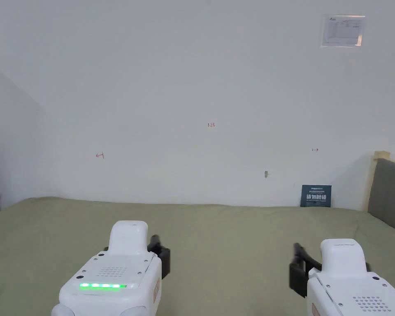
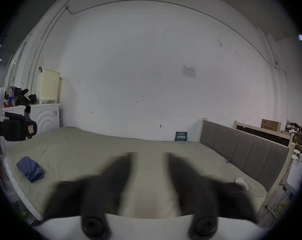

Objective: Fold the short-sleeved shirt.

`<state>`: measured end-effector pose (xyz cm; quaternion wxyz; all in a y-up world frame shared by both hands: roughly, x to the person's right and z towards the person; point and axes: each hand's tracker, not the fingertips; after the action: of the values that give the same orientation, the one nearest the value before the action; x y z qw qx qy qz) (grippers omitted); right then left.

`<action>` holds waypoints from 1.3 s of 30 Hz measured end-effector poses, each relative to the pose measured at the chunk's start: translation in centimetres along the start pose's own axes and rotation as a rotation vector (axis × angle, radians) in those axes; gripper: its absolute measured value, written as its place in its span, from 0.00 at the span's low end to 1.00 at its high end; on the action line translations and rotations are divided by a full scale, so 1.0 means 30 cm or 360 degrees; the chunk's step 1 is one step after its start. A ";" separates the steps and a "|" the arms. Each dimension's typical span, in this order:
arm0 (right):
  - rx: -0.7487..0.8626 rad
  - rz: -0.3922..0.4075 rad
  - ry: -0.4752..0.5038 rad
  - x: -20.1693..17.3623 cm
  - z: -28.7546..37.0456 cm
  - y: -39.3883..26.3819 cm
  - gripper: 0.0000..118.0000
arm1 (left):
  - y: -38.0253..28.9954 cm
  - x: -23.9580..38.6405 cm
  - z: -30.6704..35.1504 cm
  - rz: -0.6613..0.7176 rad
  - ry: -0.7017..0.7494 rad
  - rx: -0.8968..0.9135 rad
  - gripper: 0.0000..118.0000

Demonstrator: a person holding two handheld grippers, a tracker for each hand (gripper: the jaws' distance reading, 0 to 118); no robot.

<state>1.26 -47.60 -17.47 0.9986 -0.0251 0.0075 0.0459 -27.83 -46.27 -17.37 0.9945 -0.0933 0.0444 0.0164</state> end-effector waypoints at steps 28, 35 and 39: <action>0.0049 -0.0030 0.0096 0.000 0.001 0.019 1.00 | -0.010 -0.021 0.018 -0.0054 0.0023 0.0033 0.99; 0.0054 -0.0019 0.0111 -0.007 0.002 0.014 1.00 | -0.016 -0.026 0.025 -0.0044 0.0020 0.0025 0.99; 0.0052 -0.0016 0.0109 -0.011 0.005 0.023 1.00 | -0.015 -0.025 0.037 -0.0039 0.0017 0.0034 0.99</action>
<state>0.87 -46.94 -17.34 0.9982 -0.0103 0.0424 0.0400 -28.47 -46.54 -16.14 0.9953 -0.0833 0.0486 0.0031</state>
